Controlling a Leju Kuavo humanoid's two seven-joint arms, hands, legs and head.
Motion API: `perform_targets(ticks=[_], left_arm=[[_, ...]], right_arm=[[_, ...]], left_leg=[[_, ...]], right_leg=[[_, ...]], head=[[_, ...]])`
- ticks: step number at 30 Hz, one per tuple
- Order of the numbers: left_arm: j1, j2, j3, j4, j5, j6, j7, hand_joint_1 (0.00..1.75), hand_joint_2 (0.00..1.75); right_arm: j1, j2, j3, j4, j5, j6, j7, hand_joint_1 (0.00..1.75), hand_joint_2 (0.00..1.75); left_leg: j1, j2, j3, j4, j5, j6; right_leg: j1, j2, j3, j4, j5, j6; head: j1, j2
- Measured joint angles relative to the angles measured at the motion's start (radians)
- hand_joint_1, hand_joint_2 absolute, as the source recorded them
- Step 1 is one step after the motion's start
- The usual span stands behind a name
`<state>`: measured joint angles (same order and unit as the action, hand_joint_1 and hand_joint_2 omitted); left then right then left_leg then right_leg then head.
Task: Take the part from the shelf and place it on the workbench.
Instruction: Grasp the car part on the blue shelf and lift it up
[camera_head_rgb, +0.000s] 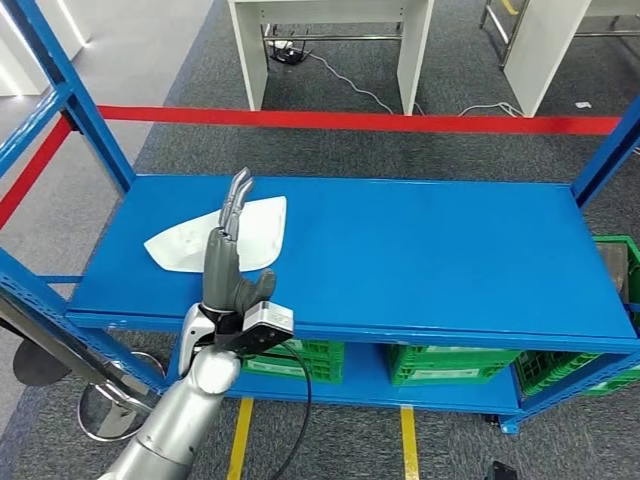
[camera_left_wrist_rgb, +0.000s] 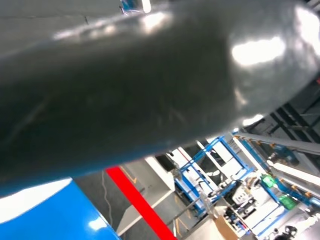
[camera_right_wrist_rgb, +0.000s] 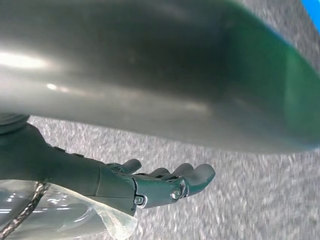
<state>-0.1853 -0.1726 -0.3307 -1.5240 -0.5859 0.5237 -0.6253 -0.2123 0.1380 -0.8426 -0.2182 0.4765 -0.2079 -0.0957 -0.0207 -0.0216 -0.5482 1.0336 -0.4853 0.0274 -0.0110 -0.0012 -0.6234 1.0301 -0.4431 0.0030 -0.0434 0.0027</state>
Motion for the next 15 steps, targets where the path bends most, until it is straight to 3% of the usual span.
perform_targets(ticks=[2, 5, 6, 7, 8, 10, 11, 13, 15], left_arm=[[-0.003, 0.001, 0.0, 0.0, 0.0, 0.001, 0.0, 0.0, 0.0], [-0.005, 0.003, 0.0, 0.0, 0.0, 0.001, 0.0, 0.0, 0.0], [-0.005, 0.004, 0.0, 0.0, 0.0, 0.001, 0.0, 0.0, 0.0], [-0.004, 0.005, 0.0, 0.0, 0.0, 0.001, 0.0, 0.0, 0.0], [-0.004, 0.006, 0.0, 0.0, 0.0, 0.001, 0.0, 0.0, 0.0], [-0.005, 0.007, 0.0, 0.0, 0.0, 0.001, 0.0, 0.0, 0.0], [-0.006, 0.007, 0.0, 0.0, 0.0, 0.001, 0.0, 0.0, 0.0], [-0.009, 0.007, 0.0, 0.0, 0.0, 0.002, 0.0, 0.0, 0.0], [-0.01, 0.007, 0.002, -0.001, 0.0, 0.004, 0.001, 0.0, 0.0]], right_arm=[[0.0, 0.0, 0.0, 0.0, 0.0, 0.0, 0.0, 0.0, 0.0], [-0.001, 0.0, 0.0, 0.0, 0.0, 0.0, 0.0, 0.0, 0.0], [0.0, 0.0, 0.0, 0.0, 0.0, 0.0, 0.0, 0.0, 0.0], [0.001, 0.0, 0.0, 0.0, 0.0, 0.0, 0.0, 0.0, 0.0], [0.001, 0.0, 0.0, 0.0, 0.0, 0.0, 0.0, 0.0, 0.0], [0.0, 0.001, 0.002, 0.0, 0.001, 0.002, 0.001, 0.0, 0.0], [0.0, 0.001, 0.002, 0.0, 0.002, 0.006, 0.0, 0.0, 0.0], [-0.002, 0.003, 0.004, 0.001, 0.005, 0.019, 0.0, 0.0, 0.0], [-0.004, 0.002, 0.007, 0.0, 0.017, 0.029, 0.001, 0.0, 0.0]], left_leg=[[0.003, 0.005, -0.021, 0.052, -0.011, -0.012], [0.011, 0.012, -0.124, 0.229, -0.082, -0.03], [0.012, 0.012, -0.153, 0.266, -0.1, -0.032], [0.013, 0.012, -0.168, 0.275, -0.098, -0.031], [0.013, 0.013, -0.164, 0.245, -0.07, -0.027], [0.008, 0.014, -0.122, 0.114, 0.023, -0.009], [0.003, 0.016, -0.101, 0.053, 0.05, 0.001], [-0.004, 0.019, -0.082, -0.004, 0.063, 0.015], [-0.003, 0.018, -0.076, -0.014, 0.068, 0.019]], right_leg=[[-0.003, 0.0, 0.011, -0.001, -0.003, -0.008], [-0.003, 0.0, 0.021, -0.002, -0.015, -0.016], [-0.002, 0.0, 0.025, -0.002, -0.019, -0.016], [-0.001, 0.0, 0.03, -0.002, -0.023, -0.017], [0.0, 0.0, 0.037, -0.002, -0.028, -0.017], [0.005, 0.0, 0.051, -0.003, -0.038, -0.017], [0.007, 0.0, 0.056, -0.004, -0.042, -0.016], [0.009, -0.001, 0.059, -0.006, -0.048, -0.009], [0.01, -0.004, 0.061, -0.008, -0.054, 0.001]], head=[[-0.002, 0.0], [-0.005, 0.0], [-0.006, 0.0], [-0.006, 0.0], [-0.006, 0.0], [-0.005, 0.0], [-0.004, 0.0], [-0.003, 0.0], [-0.004, 0.0]])
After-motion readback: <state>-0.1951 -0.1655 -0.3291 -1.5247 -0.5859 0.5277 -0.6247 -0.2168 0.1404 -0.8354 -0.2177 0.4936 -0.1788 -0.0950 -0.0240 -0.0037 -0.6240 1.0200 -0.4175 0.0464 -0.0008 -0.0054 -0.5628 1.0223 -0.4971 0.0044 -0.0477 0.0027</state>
